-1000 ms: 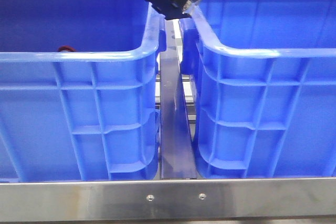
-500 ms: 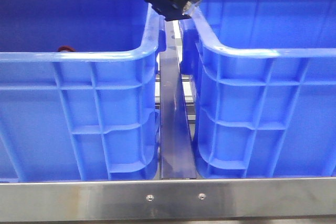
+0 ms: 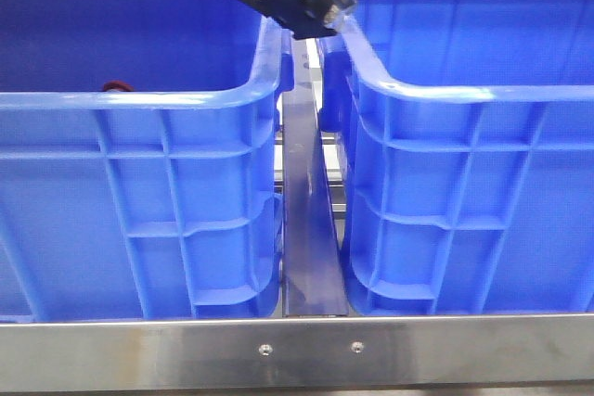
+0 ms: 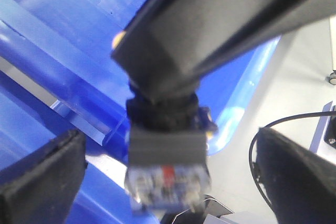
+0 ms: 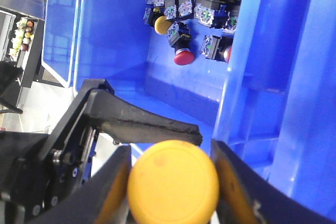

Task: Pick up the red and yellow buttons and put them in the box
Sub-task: 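Grasp the yellow button with the right gripper, release the left gripper, then lower the yellow button into the empty crate and open the right gripper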

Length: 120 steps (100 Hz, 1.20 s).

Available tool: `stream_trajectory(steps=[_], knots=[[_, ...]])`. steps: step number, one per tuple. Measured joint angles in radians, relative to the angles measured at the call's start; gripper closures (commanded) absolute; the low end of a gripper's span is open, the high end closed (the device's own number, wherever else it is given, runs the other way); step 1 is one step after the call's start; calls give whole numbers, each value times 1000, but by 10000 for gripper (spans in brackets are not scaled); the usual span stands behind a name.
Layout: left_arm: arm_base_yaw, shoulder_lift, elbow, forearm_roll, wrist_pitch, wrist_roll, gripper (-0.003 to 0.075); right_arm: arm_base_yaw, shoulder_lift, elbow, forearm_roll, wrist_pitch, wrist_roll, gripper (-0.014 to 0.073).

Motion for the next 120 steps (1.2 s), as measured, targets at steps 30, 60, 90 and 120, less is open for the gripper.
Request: stream_trajectory(steps=[30,60,90,120], knots=[[0,0,0,-2,0,0,100,-231,-19,0,-9,-8,-191,410],[0,0,0,-14,0,0,100,-291,-14,0,-9,-274,-631,410],[0,0,0,-18,0,0,100,-266,117,0,19,-543,-790,410],[0,0,0,-18,0,0,100,-190,298,-56,50,-678,-877,410]])
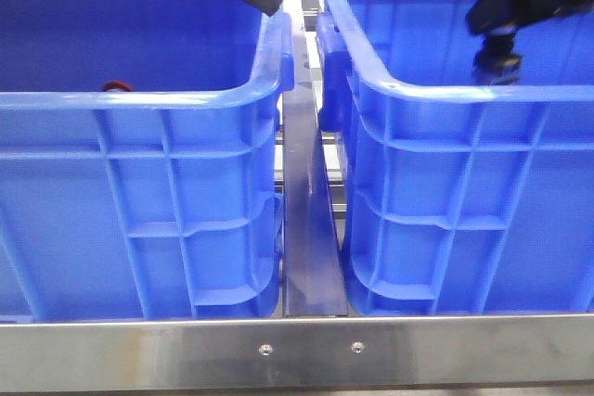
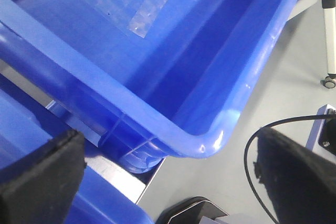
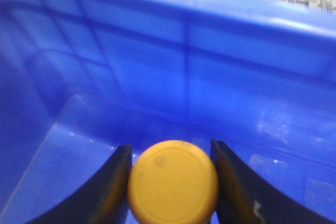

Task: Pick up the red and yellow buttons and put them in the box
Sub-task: 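Lower the yellow button into the empty crate and open the right gripper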

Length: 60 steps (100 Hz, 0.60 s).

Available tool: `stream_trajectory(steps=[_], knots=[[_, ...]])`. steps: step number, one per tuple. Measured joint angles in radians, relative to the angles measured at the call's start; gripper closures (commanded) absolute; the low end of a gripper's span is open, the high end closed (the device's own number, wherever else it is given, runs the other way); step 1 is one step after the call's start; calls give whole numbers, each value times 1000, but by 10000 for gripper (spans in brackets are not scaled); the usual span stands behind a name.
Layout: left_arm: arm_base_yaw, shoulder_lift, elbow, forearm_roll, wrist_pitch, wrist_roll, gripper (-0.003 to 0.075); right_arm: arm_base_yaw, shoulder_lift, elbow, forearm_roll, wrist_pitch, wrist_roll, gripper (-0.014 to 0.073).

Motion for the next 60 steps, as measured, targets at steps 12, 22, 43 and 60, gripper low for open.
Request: stream_trajectory(steps=[12,22,43,60], knots=[[0,0,0,0,0,0,100,0,68,-44,32,-15,-4,410],[0,0,0,0,0,0,100,0,117,-79,61,-21,-5,410],[0,0,0,0,0,0,100,0,193,-110,83,-29,-8,410],[0,0,0,0,0,0,100,0,194,-114,92,-33,-8,386]])
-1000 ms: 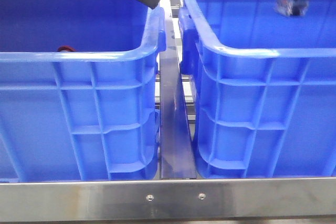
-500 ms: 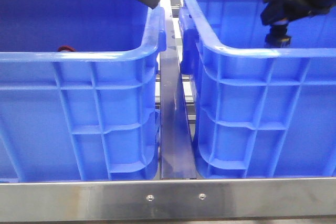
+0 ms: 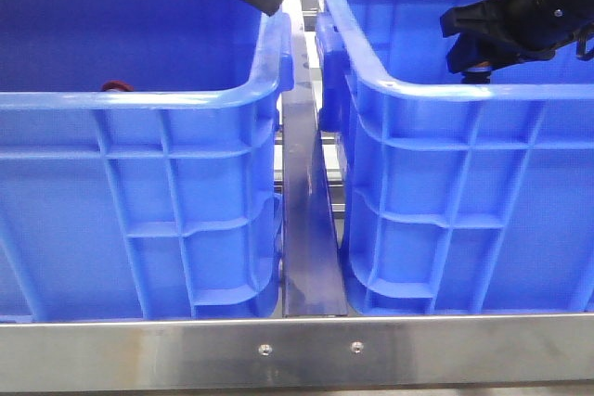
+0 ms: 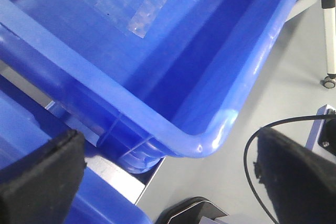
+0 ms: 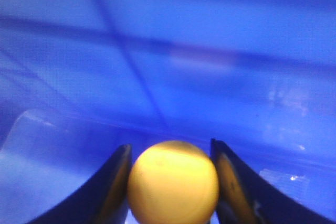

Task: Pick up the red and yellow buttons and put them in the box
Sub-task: 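Lower the yellow button into the empty crate and open the right gripper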

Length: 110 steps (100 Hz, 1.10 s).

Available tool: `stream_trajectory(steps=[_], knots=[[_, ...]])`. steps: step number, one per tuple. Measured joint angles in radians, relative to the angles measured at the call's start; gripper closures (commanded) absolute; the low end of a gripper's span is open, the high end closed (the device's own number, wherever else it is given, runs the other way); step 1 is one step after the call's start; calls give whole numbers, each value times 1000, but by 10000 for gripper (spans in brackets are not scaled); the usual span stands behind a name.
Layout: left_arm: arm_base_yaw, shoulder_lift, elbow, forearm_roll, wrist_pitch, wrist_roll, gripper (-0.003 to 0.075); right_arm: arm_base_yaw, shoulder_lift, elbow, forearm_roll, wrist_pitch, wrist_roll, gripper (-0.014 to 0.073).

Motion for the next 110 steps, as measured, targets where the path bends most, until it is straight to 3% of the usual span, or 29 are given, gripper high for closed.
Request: stream_trajectory(steps=[21,28,64,94,110], knots=[[0,0,0,0,0,0,100,0,0,0,0,0,0,148],[0,0,0,0,0,0,100,0,3,0,0,0,0,107],[0,0,0,0,0,0,101,0,-41,18,0,4,0,105],[8,0,0,-2,0,-9,101,0,-274,205,0,13,0,105],[92,-25,0,-2,0,-84,101,0,-431,311,0,-9,0,105]])
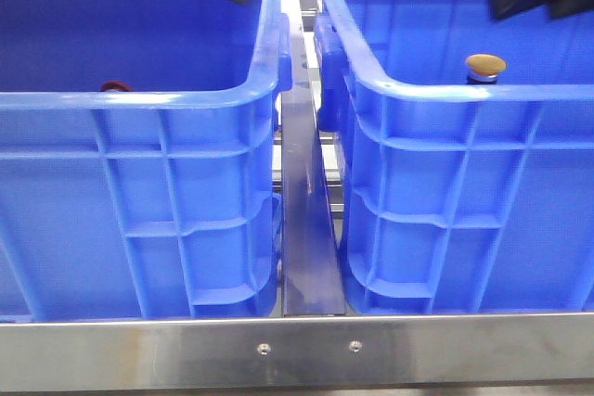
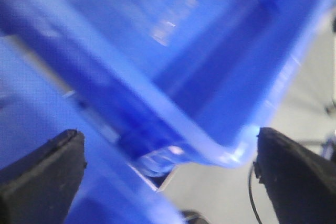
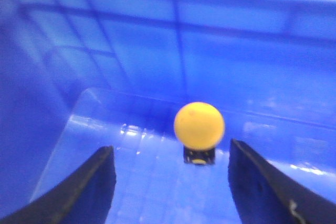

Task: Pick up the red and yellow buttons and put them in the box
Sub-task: 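Lower the yellow button into the empty crate and open the right gripper, then reach the left gripper into the button crate and grasp a red-capped button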

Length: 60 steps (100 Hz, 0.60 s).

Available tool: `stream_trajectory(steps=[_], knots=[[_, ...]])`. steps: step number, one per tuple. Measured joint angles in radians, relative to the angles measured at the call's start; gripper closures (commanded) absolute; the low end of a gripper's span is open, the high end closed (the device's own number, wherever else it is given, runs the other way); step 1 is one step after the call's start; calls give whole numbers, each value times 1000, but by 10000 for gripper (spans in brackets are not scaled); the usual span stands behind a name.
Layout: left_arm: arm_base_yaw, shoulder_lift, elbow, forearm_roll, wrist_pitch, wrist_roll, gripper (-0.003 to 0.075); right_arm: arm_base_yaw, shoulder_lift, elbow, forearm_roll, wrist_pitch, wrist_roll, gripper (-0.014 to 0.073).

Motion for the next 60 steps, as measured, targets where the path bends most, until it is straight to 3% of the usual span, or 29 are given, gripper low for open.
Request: stream_trajectory(steps=[24,60], knots=[[158,-49,0,54,44,-117,101,0,-138,61,0,-14,0,105],[271,-45,0,541,177,-476,101,0,-149,61,0,-4,0,105]])
